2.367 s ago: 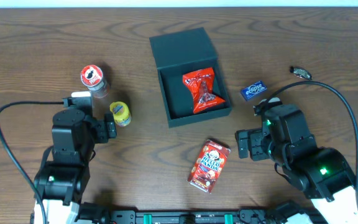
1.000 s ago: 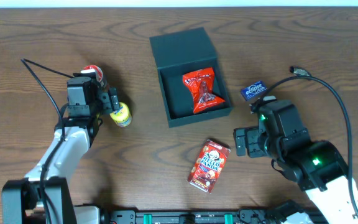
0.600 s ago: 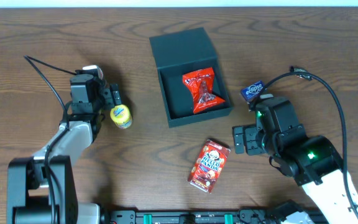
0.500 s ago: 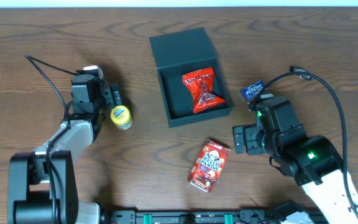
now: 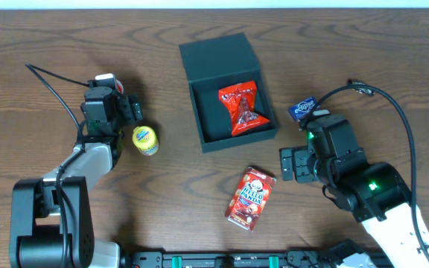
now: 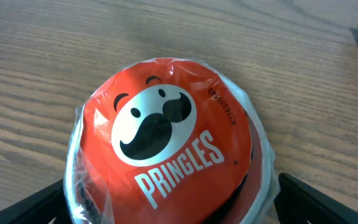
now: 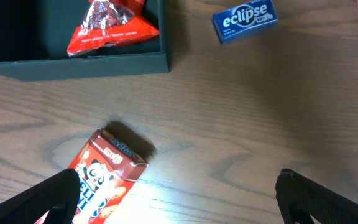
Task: Pack container
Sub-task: 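Reach the left gripper over the red Pringles can, then lower the left gripper and grasp the Pringles can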
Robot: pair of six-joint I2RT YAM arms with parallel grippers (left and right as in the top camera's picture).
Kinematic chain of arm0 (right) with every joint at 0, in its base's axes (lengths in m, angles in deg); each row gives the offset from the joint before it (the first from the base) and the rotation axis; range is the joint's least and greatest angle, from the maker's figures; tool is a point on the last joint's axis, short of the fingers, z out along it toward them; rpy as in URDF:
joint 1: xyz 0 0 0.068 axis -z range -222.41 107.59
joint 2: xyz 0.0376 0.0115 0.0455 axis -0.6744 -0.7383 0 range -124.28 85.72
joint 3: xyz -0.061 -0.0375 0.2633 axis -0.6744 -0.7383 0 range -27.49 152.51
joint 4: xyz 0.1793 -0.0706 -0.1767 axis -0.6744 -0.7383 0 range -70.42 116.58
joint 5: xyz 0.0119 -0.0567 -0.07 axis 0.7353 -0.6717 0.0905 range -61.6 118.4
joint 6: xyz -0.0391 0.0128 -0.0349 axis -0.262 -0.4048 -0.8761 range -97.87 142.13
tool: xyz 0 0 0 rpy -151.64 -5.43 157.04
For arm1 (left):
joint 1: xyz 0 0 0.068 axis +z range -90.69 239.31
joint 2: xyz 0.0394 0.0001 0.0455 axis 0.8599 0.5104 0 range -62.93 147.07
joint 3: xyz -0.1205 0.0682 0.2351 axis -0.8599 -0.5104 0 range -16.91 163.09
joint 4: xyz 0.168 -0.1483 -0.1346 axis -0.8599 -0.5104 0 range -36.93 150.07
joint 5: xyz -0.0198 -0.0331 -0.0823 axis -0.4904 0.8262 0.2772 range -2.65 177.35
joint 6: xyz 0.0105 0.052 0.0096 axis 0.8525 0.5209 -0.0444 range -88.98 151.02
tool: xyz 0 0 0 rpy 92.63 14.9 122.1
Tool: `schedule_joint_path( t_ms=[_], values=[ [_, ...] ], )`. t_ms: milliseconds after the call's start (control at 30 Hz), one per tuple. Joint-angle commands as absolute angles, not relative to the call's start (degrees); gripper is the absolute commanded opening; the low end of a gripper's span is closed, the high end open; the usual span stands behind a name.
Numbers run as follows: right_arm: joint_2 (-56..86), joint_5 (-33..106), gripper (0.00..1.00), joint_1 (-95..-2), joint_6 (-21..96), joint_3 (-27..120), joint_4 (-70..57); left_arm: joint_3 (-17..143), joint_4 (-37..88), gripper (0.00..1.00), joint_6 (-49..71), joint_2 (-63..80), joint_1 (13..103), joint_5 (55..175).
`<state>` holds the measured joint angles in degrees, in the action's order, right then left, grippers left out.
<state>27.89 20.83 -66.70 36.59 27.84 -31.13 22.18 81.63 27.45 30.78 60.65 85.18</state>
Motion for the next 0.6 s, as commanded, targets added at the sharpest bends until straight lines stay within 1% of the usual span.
schedule_joint_path(
  t_ms=[0,233,567],
  values=[
    [27.96,19.56,0.99,-67.25,37.12,27.84,-30.85,23.01,82.94,0.95,28.50,32.35,60.92,83.80],
    [27.96,19.56,0.99,-67.25,37.12,27.84,-29.14,23.01,87.62,0.95,28.48,36.13,60.92,83.91],
    [27.96,19.12,0.99,-67.25,37.09,27.84,-28.01,23.08,93.78,0.95,28.48,37.25,60.89,84.00]
  ],
)
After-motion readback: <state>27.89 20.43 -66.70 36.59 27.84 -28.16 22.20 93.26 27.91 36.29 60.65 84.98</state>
